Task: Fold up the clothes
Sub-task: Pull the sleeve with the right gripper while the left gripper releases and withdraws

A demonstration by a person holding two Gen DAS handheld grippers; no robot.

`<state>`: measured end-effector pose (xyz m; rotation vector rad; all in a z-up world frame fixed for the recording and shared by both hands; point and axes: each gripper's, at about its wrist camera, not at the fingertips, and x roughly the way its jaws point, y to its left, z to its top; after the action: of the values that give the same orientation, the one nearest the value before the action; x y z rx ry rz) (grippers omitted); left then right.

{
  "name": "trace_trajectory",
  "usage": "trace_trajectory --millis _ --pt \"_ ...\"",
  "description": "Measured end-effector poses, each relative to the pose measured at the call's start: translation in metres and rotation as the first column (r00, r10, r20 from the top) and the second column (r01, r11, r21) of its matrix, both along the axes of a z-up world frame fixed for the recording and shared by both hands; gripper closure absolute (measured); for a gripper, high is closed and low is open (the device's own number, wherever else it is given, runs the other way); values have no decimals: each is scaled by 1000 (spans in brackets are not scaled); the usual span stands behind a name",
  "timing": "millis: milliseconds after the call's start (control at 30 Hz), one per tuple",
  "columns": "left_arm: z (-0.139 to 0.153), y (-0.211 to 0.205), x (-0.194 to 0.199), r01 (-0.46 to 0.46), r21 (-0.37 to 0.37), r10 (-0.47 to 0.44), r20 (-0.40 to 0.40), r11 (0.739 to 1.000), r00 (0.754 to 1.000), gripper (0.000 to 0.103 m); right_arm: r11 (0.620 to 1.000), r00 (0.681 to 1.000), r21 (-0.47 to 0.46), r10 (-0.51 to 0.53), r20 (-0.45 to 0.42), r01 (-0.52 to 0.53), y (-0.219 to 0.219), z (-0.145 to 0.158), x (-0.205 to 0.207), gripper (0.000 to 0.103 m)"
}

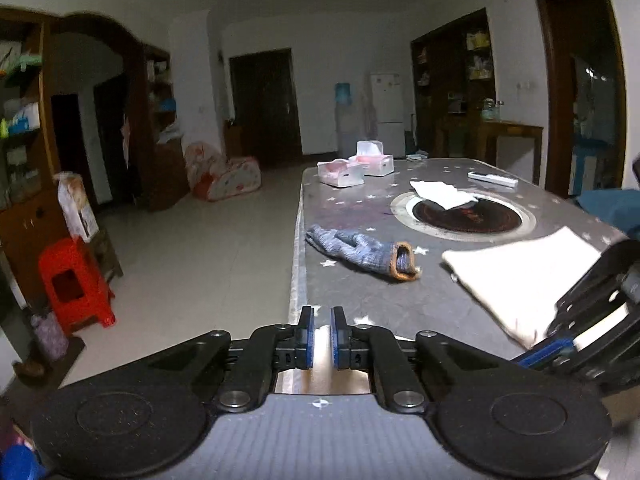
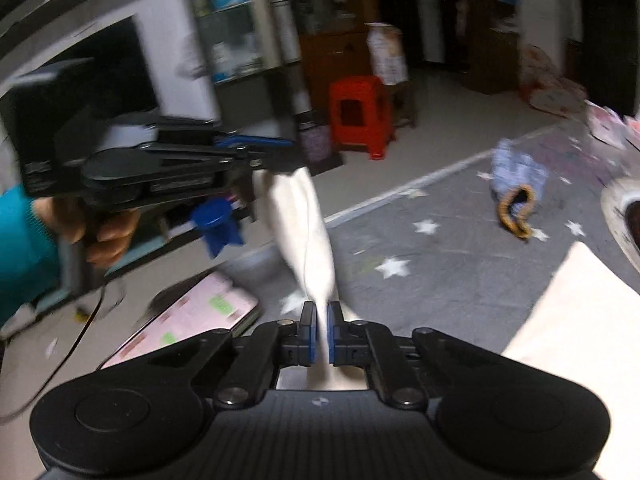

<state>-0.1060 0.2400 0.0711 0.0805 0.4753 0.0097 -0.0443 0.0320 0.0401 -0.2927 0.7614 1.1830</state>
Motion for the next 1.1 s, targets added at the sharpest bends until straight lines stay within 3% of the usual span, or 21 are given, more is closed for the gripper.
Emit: trace_trajectory --millis 100,233,300,400,467,500,567,800,867,933,1100 --pt "-9 12 -14 -54 -35 53 -42 998 998 88 996 996 -32 88 -19 -89 -2 -5 -21 86" --pt "-20 27 -32 -128 -78 120 -102 989 988 69 988 988 -46 143 -55 -146 -8 -8 -40 83" --pt "-24 33 -40 -155 -96 143 -123 983 982 68 989 988 -32 141 -57 -143 -13 -3 -41 83" --pt "-18 27 -42 -132 -101 121 -104 986 987 55 996 995 -10 88 -51 -88 -16 4 -27 81" --pt "-13 22 -40 -118 -103 109 -89 988 990 55 998 996 5 61 -62 -61 -13 5 -16 73" --pt "-11 21 -38 -116 -109 107 -83 987 991 54 999 996 10 53 -67 -52 -9 4 -11 64" --pt "-6 18 -36 -110 -120 102 -70 987 992 53 999 998 1 45 -51 -45 2 -1 -8 63" --pt "-2 25 -44 -153 -143 144 -67 978 987 53 1000 985 14 -21 -171 24 39 -24 18 71" --pt "-4 29 -47 -173 -148 163 -78 974 984 53 999 981 10 -39 -188 42 46 -29 22 82" --pt "-6 33 -50 -189 -153 177 -86 970 980 53 999 978 12 -49 -202 52 52 -33 25 99" --pt "-9 42 -56 -226 -163 210 -108 960 972 51 994 987 94 69 -148 -55 50 -14 1 100"
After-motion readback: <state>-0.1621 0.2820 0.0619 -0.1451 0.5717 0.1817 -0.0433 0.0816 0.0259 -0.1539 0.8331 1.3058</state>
